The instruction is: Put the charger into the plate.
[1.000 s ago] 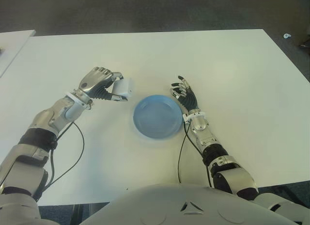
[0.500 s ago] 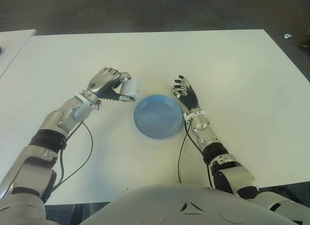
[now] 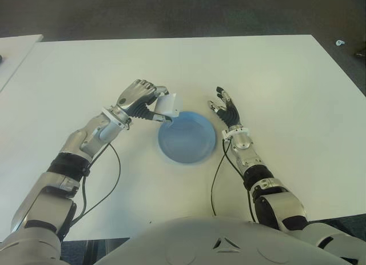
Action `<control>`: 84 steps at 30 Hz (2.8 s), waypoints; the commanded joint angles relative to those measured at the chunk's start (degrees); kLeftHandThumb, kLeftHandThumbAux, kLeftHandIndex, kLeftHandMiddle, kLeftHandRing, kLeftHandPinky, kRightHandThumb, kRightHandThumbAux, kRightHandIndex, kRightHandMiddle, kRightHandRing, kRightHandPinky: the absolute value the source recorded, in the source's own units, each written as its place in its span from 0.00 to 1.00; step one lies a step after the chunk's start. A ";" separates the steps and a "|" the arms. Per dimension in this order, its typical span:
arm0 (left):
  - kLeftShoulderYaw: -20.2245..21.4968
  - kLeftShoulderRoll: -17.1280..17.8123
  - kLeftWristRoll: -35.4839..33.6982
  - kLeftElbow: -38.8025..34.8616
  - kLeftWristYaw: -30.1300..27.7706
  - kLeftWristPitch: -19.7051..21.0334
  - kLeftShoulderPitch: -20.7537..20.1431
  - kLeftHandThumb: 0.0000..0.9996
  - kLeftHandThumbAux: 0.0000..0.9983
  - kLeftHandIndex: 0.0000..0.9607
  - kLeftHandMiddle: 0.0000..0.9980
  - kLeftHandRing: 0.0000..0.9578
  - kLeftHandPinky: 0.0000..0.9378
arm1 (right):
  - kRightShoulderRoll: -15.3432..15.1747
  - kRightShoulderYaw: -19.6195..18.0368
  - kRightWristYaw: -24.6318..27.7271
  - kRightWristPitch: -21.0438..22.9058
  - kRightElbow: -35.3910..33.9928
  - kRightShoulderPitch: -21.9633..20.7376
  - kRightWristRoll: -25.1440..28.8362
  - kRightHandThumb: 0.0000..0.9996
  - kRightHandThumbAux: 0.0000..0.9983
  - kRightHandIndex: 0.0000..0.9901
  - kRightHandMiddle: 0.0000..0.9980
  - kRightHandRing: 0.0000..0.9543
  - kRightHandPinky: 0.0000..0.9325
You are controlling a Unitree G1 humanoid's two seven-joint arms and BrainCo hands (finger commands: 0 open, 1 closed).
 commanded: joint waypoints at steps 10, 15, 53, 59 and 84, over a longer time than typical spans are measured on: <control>-2.14 -3.74 2.29 -0.43 -2.65 0.46 1.84 0.75 0.70 0.46 0.88 0.90 0.92 | -0.68 -2.78 2.77 3.48 2.64 2.42 2.93 0.03 0.55 0.00 0.00 0.00 0.02; -2.65 -4.73 2.30 -0.15 -2.65 0.35 1.77 0.75 0.70 0.46 0.88 0.90 0.92 | -0.72 -3.34 2.87 3.60 2.67 2.26 3.07 0.01 0.53 0.00 0.00 0.00 0.01; -2.76 -0.67 4.23 -4.52 -15.33 6.31 2.20 0.21 0.21 0.00 0.00 0.00 0.00 | -0.48 -2.90 1.89 3.40 2.23 2.05 1.91 0.00 0.45 0.00 0.00 0.00 0.00; -2.43 -0.70 3.94 -3.99 -15.30 6.28 2.23 0.21 0.23 0.05 0.00 0.00 0.00 | -0.41 -2.72 1.82 3.18 2.66 1.78 1.68 0.00 0.45 0.00 0.00 0.00 0.00; 10.27 -10.80 -33.60 2.87 -24.45 7.48 3.91 0.17 0.49 0.08 0.08 0.06 0.07 | -1.06 -1.99 2.05 1.52 5.81 0.60 1.06 0.00 0.43 0.00 0.00 0.00 0.00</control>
